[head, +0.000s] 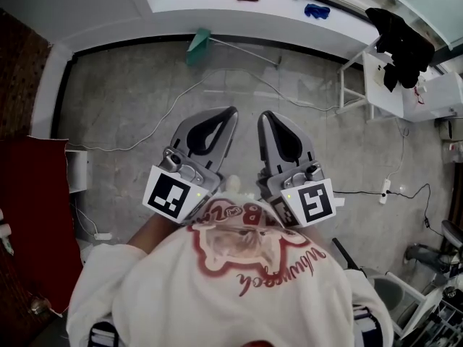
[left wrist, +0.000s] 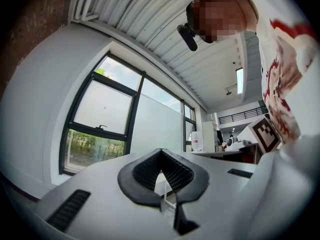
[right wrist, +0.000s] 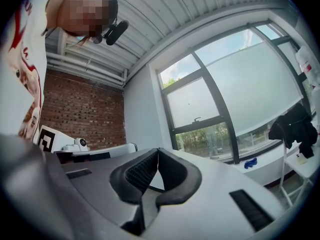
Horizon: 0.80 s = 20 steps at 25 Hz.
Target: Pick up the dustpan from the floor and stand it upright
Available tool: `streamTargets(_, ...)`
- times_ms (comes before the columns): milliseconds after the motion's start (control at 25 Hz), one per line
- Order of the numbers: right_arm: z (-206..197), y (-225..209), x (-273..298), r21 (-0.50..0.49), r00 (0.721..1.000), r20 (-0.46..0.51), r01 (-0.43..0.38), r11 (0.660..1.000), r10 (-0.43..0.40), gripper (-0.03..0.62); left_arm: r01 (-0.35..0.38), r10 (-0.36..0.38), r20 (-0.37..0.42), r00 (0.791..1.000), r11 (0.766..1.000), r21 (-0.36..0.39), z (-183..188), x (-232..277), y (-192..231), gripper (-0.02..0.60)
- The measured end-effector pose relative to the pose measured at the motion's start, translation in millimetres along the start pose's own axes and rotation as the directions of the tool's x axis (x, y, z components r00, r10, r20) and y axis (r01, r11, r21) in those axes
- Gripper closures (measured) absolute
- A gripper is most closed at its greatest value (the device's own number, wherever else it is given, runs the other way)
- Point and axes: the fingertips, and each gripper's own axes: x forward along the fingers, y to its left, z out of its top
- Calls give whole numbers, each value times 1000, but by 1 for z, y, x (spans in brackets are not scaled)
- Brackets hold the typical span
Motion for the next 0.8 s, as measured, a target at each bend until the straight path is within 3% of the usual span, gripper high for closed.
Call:
streamTargets(360, -1, -15, 16, 18, 999, 11, -34, 999, 34, 569, -65, 65, -3, 998, 997, -44, -8, 13, 15, 563)
streamTargets(800, 7, -68, 61, -23, 1000, 22, 5, 1000, -4, 569, -8, 9, 24, 1000, 1000, -24, -8, 80, 53, 563)
